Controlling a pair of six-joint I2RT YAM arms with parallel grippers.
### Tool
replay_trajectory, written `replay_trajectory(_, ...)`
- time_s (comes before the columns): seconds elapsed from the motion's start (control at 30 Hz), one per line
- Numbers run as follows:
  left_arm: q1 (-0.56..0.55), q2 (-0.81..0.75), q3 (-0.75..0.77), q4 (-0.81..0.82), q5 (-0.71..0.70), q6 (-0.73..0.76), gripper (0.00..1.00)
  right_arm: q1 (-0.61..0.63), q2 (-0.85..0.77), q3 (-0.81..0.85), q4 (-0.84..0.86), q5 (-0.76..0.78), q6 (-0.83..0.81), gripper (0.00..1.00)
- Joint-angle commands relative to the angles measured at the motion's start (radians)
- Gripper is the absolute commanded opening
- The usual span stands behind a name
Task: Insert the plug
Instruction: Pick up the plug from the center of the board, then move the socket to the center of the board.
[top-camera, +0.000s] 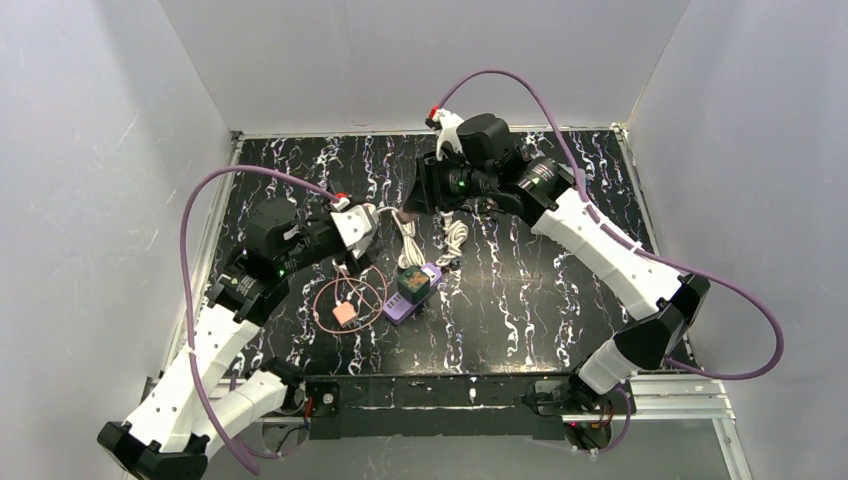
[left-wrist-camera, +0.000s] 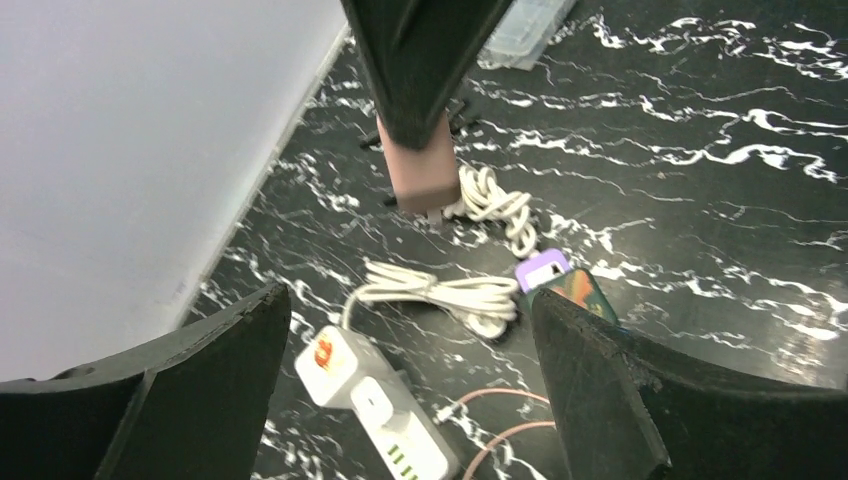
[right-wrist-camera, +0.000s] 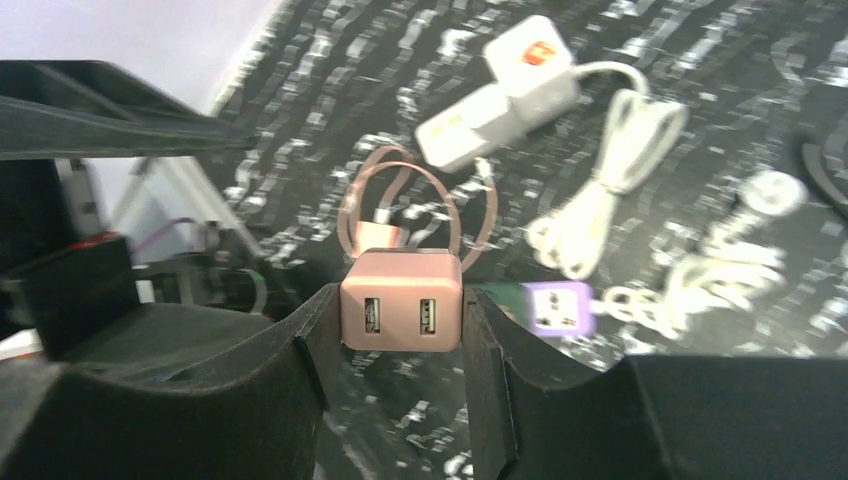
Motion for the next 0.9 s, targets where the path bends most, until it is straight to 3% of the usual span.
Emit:
replay_trajectory(0.0, -0.002, -0.031, -0.046, -0.084, -0.044, -0.095, 0.89, -0.015, -0.001, -0.022, -0.106, 0.17, -0.168, 0.07)
replay_trajectory(0.2, -0.002, -0.036, -0.128, -0.125, -0.046, -0.132, 0.89, -0.018, -0.005, -0.187, -0.069, 0.288, -0.283, 0.06)
replay_trajectory(0.57, -0.002, 0.151, -0.174, -0.097, -0.037, -0.013, 0.88, -0.03, 0.046, -0.429, 0.198, 0.254, -0.374, 0.04)
replay_trajectory(0.87, -0.002, 0.311, -0.143, -0.062, -0.084, -0.109, 0.86, -0.028, 0.088, -0.519, 0.309, 0.262, -0.353, 0.01)
